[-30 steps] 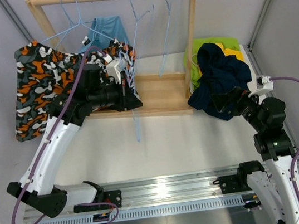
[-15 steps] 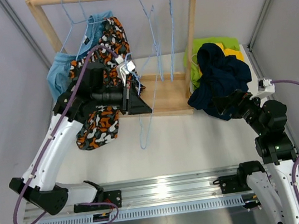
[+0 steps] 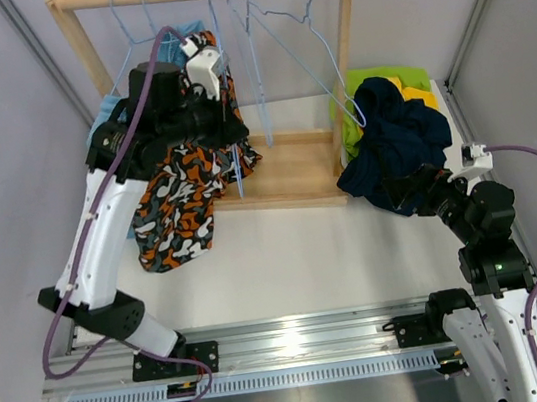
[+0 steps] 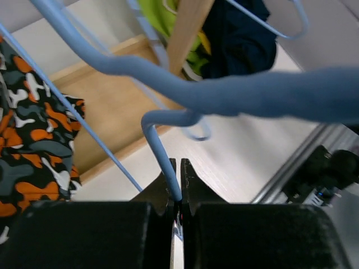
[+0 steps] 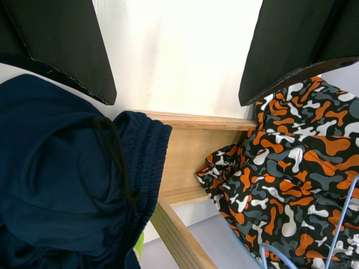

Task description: Remove the shorts from the hanger

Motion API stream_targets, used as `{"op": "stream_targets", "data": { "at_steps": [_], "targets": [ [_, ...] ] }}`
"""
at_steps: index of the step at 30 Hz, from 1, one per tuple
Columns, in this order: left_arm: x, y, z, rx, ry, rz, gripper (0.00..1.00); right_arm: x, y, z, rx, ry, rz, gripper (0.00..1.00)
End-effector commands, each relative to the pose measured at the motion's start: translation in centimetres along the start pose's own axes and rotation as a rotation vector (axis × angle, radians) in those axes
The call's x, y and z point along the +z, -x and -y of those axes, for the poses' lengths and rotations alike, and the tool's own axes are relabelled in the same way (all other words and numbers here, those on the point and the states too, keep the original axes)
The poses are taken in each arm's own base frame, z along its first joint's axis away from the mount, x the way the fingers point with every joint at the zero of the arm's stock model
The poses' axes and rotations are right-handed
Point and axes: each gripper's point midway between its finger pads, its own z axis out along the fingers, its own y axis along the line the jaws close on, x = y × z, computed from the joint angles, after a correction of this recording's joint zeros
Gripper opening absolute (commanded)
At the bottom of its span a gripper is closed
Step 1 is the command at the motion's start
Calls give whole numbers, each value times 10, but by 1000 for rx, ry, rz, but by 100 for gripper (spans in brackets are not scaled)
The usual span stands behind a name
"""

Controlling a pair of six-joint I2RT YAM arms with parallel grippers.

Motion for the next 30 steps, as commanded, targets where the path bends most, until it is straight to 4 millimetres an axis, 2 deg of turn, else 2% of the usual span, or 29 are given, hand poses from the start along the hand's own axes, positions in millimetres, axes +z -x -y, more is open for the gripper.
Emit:
{"op": "stream_targets", "data": {
  "at_steps": [1,4,7,10,16,17,18,19,21,25,27,30],
  "targets": [
    [13,20,-35,65,163,24,0,-6,18,-11,-34,24,53,100],
    [19,37,-49,92,234,60,0,-5,15,-10,-32,29,45,99],
    [3,63,-57,113,318,145,0,-4,14,-10,-28,32,42,99],
    [-21,76,-62,146,436,199,0,-2,13,-10,-25,35,42,99],
    [-75,76,-62,247,633,232,0,5,3,-8,0,51,21,99],
    [-78,71,-62,263,652,220,0,5,3,-9,0,58,20,100],
    [-92,74,-58,270,667,250,0,7,2,-8,3,57,16,100],
    [-98,74,-52,291,669,256,0,8,3,-8,3,56,18,100],
    [-119,77,-53,287,725,290,0,8,6,-10,1,60,22,100],
    [-145,90,-46,260,731,377,0,7,8,-12,3,66,29,99],
    [-151,97,-44,258,731,412,0,6,6,-11,6,65,28,99],
    [-146,104,-43,270,725,423,0,2,6,-11,6,62,31,99]
  ]
}}
